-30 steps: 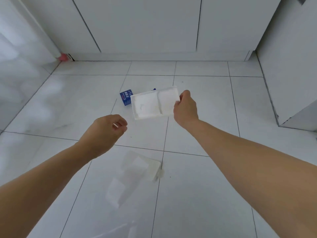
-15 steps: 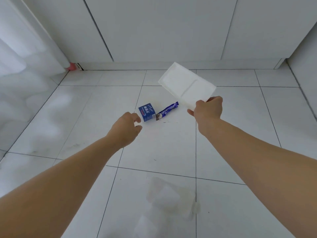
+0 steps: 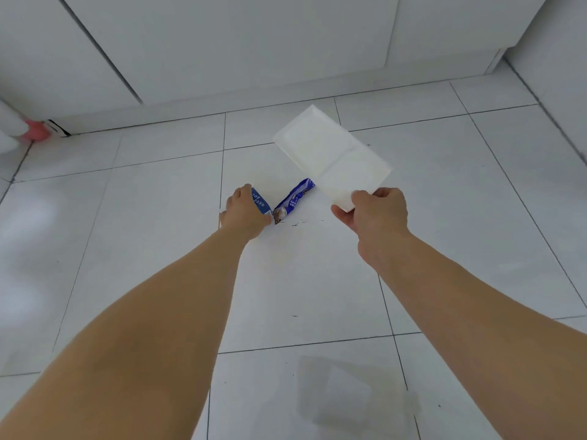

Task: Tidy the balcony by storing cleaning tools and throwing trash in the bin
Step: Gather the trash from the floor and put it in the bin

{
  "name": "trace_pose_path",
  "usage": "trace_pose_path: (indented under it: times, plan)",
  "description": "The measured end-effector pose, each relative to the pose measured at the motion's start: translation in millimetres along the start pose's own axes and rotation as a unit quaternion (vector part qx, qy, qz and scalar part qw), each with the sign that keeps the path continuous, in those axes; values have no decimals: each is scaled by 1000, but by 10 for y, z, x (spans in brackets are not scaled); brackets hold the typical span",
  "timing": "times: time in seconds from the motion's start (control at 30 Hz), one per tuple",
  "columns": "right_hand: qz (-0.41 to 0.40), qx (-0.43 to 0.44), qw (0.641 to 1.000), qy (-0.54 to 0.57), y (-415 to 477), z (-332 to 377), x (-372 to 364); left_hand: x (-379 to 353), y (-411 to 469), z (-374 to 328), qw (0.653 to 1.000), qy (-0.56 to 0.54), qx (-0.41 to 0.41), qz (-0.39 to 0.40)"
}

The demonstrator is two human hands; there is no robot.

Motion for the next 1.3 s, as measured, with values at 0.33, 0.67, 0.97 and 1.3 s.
trace_pose_path:
  times: [0.33,0.67,0.97,1.3]
  plan:
    - [-2,9,1000,-5,-83,97,116,27,-109,47,990,125,55,-27]
    - [104,-29,994,-12,-487,232,-212,1308,-1051,-228,970,-215,86,-80]
    - [259,-46,963,-61,-1626,209,-511,2052,-2806,386,896,-367,171,-185]
    - [456,-54,884,-87,-3505,103,-747,2753,-5003,988,811,-401,255,-341]
Point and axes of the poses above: each hand's wrist, its own y-axis towards the middle knuckle, its own x-axis out of the back of the hand, z = x × y, the point moved 6 cm from there along y, towards the middle knuckle, and after that the axes turned 2 degrees about x, right-handed, at the moved point
